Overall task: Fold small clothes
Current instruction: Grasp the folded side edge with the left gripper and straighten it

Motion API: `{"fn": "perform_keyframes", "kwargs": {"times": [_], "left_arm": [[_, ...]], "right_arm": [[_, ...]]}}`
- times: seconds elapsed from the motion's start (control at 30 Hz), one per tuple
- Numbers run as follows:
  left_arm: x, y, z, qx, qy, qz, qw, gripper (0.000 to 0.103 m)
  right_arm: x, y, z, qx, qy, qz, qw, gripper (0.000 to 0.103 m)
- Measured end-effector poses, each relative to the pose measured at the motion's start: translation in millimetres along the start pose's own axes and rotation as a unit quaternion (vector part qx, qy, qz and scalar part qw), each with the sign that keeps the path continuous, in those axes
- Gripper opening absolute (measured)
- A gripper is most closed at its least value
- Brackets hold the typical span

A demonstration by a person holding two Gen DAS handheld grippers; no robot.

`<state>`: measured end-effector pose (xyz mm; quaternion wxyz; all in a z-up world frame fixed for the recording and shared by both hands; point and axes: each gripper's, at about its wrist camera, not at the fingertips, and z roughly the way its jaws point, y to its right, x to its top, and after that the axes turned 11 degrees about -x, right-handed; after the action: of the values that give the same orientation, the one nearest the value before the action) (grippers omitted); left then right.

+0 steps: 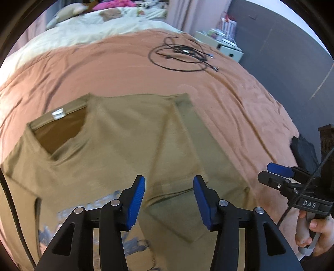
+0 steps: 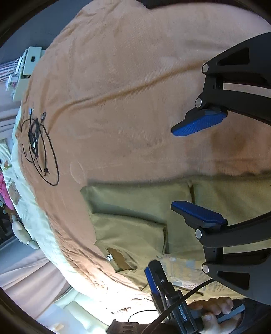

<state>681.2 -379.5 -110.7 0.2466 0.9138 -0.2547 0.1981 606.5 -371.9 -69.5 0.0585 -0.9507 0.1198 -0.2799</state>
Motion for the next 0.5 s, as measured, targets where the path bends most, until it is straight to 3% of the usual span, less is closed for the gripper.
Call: {"fn": "perform_keyframes", "kwargs": {"times": [0.17,0.33,0.4,0.47,0.5], "left_arm": [[1,18,31,-0.013,-0.018,0.014,0.9997,0.050],[-7,24,63,0.010,-0.042,0.040,0.9982,0.048],[-6,20,65,0.027,-0.035,0.038,0.9983,0.021],[-3,15,61,0.016,-0.032,0.030,0.9989,0.005],[-1,12,56,0.012,-0.030,0.026,0.9991,0.005]], "right_arm": [[-3,16,-6,0.003,0.005,0.007,1.000,0.063],[0,26,-6,0.002,0.004,0.020,1.000,0.063],[3,27,-6,0.003,0.004,0.021,1.000,0.063],[7,23,-4,0.005,0.007,0.019,1.000,0.063],[8,22,-3,0.006,0.009,0.018,1.000,0.063]]}}
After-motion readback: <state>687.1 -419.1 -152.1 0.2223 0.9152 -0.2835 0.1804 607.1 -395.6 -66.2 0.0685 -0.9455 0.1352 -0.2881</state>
